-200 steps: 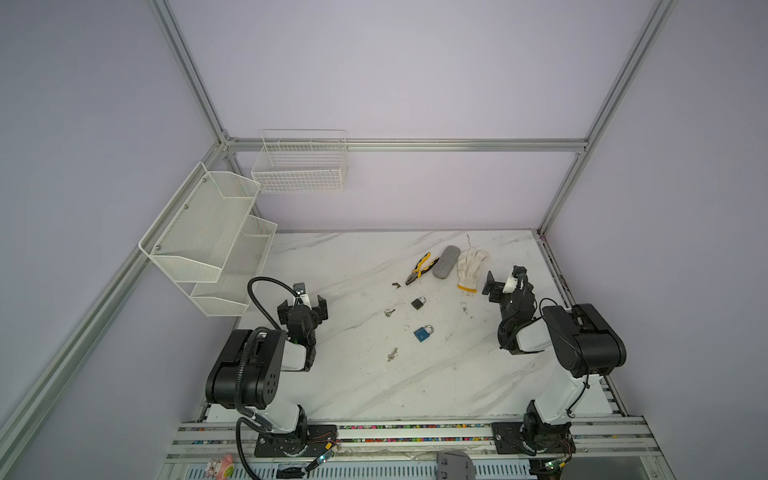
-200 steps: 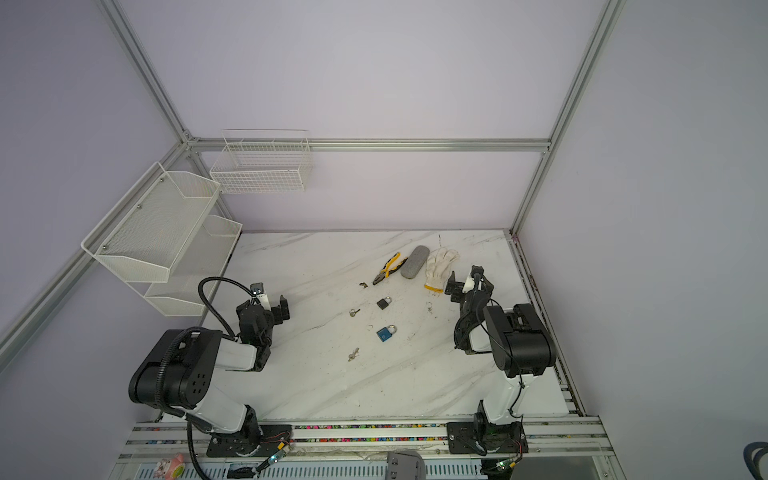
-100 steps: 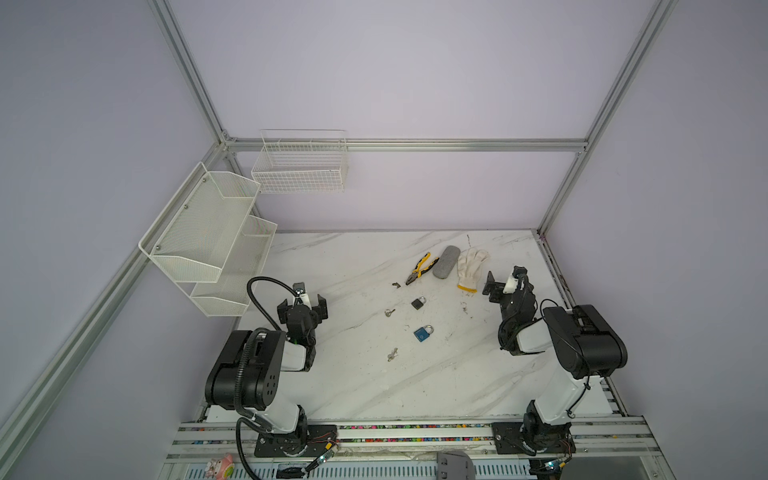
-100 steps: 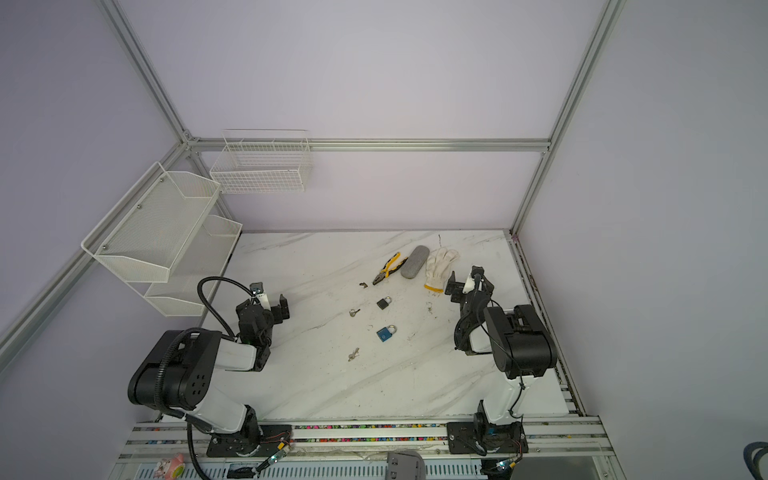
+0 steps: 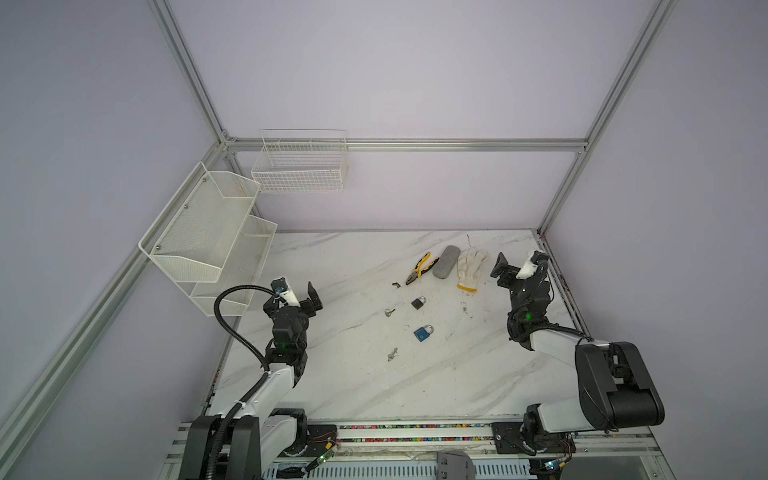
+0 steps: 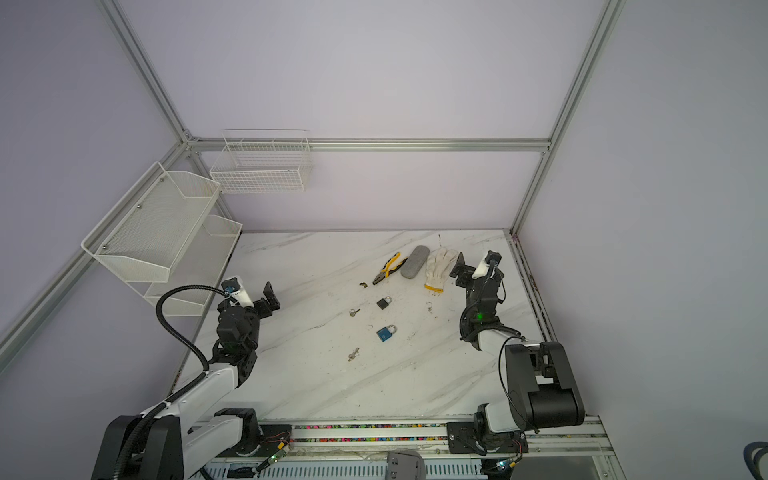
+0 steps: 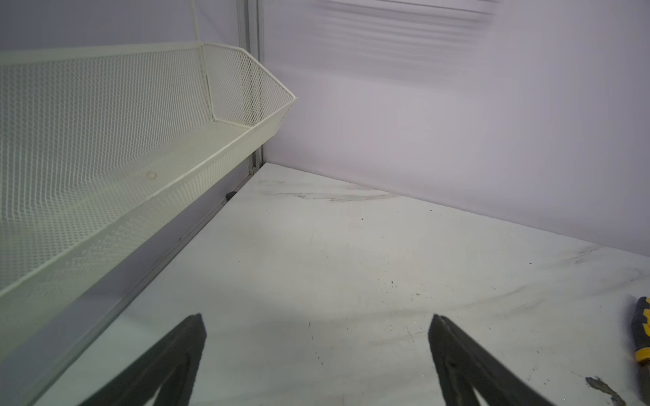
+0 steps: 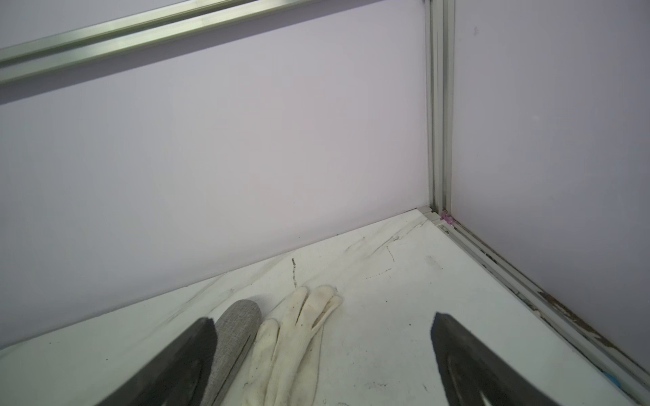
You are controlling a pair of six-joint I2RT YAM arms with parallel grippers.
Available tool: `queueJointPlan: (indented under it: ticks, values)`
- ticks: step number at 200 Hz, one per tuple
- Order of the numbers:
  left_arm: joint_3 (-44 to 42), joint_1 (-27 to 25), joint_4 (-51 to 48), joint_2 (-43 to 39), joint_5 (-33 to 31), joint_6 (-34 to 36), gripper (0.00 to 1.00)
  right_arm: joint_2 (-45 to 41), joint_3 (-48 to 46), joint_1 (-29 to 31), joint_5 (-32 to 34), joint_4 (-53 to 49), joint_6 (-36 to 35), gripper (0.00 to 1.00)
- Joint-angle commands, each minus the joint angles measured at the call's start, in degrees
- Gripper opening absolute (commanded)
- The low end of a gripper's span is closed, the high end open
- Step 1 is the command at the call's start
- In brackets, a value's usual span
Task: Unlock with the key
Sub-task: 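Move the right gripper over the silver key nearest the robot while the left arm lifts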
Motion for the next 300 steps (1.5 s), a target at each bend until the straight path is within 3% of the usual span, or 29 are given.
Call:
queueJointPlan:
  ticks: [1, 14, 35, 74, 113, 135, 166, 214, 300]
  values:
    - [4.3, 0.2, -11.1, -3.2, -2.7, -12.3, 1.0, -3.6, 3.8, 0.0, 0.5, -17.2, 12.6, 0.97]
    - [3.9, 0.3, -15.1, -4.8, -5.5, -19.9, 1.0, -4.8, 3.1, -0.1, -0.8, -19.3, 18.8, 0.97]
    - [3.8, 1.2, -15.6, -6.3, 0.2, -20.9, 1.0, -6.5, 2.2, -0.2, -8.9, -20.4, 20.6, 0.97]
    - [5.2, 1.2, -20.9, -8.4, 8.2, -23.1, 1.0, -9.9, 1.2, -0.2, -15.2, -24.5, 19.0, 0.97]
    - [5.7, 1.2, -24.2, -10.3, 17.1, -24.5, 1.0, -8.0, 5.3, -0.1, -23.5, -32.7, 16.7, 0.97]
    - [5.9, 0.3, -24.9, -10.5, 23.3, -24.8, 1.0, -7.9, 6.8, 1.3, -25.0, -36.7, 15.7, 0.97]
    - [7.2, -2.6, -29.1, -11.1, 27.4, -25.5, 1.0, -7.5, 8.8, 5.0, -25.3, -42.9, 14.9, 0.97]
    - [8.9, -10.4, -37.3, -12.5, 29.2, -25.0, 1.0, -5.9, 13.5, 19.0, -17.5, -55.1, 13.1, 0.97]
    - [8.0, -23.0, -46.0, -15.8, 26.1, -30.9, 1.0, -2.4, 15.5, 46.4, -9.5, -61.3, 21.9, 0.94]
